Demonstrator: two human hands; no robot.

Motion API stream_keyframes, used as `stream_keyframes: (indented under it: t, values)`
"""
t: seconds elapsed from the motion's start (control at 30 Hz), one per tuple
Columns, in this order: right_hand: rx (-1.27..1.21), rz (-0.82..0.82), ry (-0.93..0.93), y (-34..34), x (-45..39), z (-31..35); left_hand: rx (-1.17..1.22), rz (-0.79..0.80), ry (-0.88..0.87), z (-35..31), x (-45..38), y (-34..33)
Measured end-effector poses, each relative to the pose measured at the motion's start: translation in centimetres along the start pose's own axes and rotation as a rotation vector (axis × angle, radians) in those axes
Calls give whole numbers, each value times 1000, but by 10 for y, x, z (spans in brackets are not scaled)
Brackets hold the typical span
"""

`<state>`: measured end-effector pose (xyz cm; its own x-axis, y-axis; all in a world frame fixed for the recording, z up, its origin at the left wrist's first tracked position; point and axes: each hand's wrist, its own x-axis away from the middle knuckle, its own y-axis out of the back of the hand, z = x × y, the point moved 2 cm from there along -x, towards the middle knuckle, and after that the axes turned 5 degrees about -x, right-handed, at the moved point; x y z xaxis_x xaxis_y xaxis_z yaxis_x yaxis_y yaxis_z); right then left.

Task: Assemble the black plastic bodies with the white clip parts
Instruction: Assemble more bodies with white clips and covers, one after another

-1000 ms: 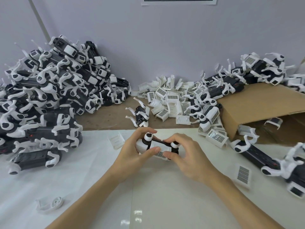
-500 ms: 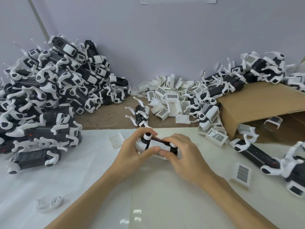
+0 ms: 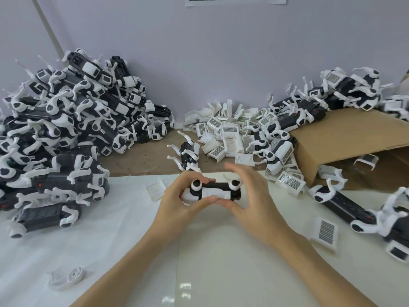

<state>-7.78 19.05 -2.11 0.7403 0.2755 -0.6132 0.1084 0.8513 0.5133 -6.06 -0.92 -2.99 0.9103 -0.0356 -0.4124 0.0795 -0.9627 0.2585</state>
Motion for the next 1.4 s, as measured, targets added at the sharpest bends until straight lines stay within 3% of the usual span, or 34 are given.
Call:
stream_keyframes:
  t: [0.1, 0.17, 0.23, 0.3, 0.4, 0.6, 0.8, 1.23, 1.4]
  values:
    - [-248, -181, -170, -4, -1, -1, 227, -65, 121, 0, 0, 0]
    - [-497, -153, -260, -4, -3, -5, 335, -35, 167, -1, -1, -1]
    - [-686, -62, -317, -3, -3, -9, 262, 47, 150, -4, 0, -4]
    - [-721, -21, -343, -3, -2, -11, 127, 119, 124, -5, 3, -8]
    - [-794, 44, -363, -9, -1, -6, 47, 95, 88, -4, 6, -11]
    - [-783, 68, -294, -6, -2, 1, -184, 64, -51, -7, 5, -4]
    - [-762, 28, -351, -10, 1, 1, -229, 121, -11, 1, 4, -4]
    - [-606, -57, -362, -14, 7, 9, -37, 120, 98, -3, 4, -3]
    - [-633, -30, -326, -13, 5, 9, -137, 114, 52, -4, 1, -1]
